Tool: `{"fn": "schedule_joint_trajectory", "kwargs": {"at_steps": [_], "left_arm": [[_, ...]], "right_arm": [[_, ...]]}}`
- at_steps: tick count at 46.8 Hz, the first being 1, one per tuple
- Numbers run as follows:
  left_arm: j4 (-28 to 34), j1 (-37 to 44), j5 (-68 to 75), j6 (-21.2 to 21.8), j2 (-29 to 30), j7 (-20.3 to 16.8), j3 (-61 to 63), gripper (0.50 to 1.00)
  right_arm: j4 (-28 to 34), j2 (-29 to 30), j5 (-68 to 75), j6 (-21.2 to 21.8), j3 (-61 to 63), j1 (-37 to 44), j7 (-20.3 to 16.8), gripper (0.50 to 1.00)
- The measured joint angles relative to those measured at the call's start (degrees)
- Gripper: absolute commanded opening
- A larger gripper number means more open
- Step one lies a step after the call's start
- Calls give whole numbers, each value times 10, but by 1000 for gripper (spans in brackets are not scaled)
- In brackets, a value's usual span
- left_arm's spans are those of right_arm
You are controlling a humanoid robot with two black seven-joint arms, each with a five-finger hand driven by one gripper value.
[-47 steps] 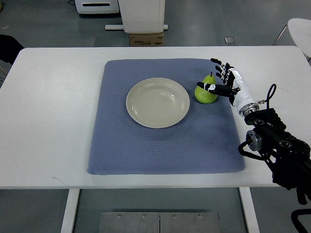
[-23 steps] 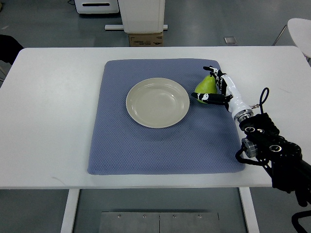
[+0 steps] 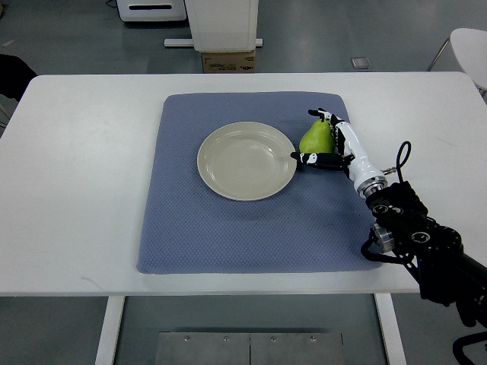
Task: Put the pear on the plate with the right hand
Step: 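Close the right hand fingers around the green pear, then lift the pear up off the mat with the right hand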
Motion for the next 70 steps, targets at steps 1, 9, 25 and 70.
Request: {"fn": "schedule_joint_trajectory", "kwargs": {"at_steps": [1,9,25,70], "left_arm": [[0,0,0,0,0,0,0,1000],[0,0,0,0,0,0,0,1000],[0,0,0,0,0,0,0,1000],[0,0,0,0,0,0,0,1000]], "right_arm": [[-2,2,0,-1,0,0,0,979],[-21,9,0,-12,-11,4,0,960],[-39,13,1,-23,-18,10,0,699],[-27,13,28,-18,-28,106,-16,500]]}}
